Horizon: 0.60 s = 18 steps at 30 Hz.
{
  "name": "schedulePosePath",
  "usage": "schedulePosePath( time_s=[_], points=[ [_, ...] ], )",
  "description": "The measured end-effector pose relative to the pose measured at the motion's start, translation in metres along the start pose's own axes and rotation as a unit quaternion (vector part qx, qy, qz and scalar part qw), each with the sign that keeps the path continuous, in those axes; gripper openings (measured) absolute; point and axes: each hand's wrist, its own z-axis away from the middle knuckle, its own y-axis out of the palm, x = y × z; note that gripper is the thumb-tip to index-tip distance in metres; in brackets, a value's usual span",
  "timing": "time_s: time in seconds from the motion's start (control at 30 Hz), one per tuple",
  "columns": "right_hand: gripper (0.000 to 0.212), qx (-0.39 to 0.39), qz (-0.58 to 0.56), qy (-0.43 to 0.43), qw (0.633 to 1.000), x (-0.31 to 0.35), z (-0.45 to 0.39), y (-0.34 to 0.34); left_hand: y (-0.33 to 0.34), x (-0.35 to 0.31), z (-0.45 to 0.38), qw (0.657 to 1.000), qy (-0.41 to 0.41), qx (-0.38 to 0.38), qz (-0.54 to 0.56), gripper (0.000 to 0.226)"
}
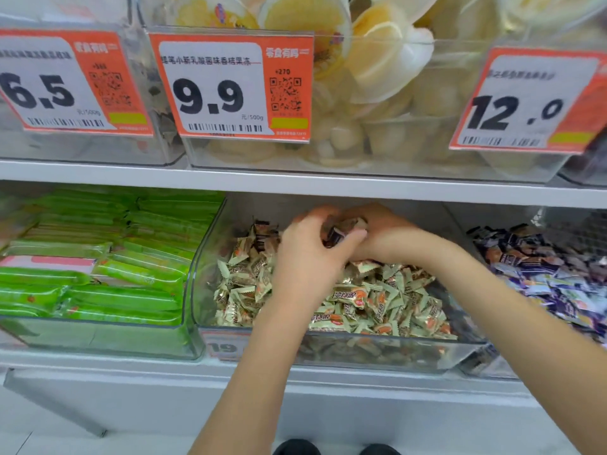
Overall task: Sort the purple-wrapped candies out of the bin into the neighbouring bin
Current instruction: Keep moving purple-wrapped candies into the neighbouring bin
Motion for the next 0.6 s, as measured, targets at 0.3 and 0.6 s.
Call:
schedulePosePath(
  time_s=[0.3,0.6],
  points=[
    [0.031,-0.102,-0.132,0.063,0.984,-0.023,0.043,0.011,0.007,-0.003,-0.003,0.998,-0.025,-0.045,0.03,0.007],
    [0.017,-0.15,-0.427,0.204,0.868,-0.025,0.059,0.015,0.009,-0.004,0.011,0.996,0.003,0.066,-0.065,0.04]
  ],
)
